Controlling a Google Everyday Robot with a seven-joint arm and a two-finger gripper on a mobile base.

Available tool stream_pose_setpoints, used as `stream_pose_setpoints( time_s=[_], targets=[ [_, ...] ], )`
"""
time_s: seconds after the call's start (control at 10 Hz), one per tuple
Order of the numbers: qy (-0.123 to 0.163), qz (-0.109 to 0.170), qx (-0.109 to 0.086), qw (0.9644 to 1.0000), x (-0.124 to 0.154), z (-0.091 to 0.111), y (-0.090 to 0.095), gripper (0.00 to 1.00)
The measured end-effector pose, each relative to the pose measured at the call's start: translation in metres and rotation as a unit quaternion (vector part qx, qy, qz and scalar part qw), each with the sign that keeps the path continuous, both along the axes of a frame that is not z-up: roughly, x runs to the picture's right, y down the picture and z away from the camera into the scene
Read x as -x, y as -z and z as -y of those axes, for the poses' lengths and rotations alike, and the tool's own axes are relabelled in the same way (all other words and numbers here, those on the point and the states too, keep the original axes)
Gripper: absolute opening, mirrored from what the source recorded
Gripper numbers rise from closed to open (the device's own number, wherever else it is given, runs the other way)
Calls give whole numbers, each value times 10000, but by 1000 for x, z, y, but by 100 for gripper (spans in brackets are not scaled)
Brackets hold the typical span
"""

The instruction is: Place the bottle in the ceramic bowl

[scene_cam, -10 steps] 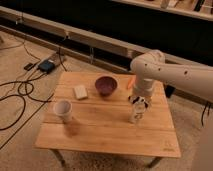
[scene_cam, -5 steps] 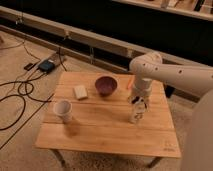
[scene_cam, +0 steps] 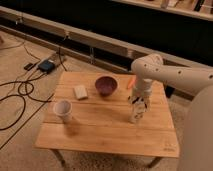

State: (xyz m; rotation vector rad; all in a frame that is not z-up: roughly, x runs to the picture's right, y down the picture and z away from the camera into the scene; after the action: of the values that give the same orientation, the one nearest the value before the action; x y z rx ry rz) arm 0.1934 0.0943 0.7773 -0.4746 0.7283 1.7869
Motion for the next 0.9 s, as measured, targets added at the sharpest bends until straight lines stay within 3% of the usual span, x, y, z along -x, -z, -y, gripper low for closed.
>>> stream_pose_setpoints(
  time_s=[0.3, 0.4, 0.9],
  targets=[
    [24, 10, 100, 9999, 0, -4, -5, 64],
    [38, 19, 119, 9999, 1, -5, -7, 60],
    [108, 62, 98, 9999, 8, 0, -12, 12]
  ],
)
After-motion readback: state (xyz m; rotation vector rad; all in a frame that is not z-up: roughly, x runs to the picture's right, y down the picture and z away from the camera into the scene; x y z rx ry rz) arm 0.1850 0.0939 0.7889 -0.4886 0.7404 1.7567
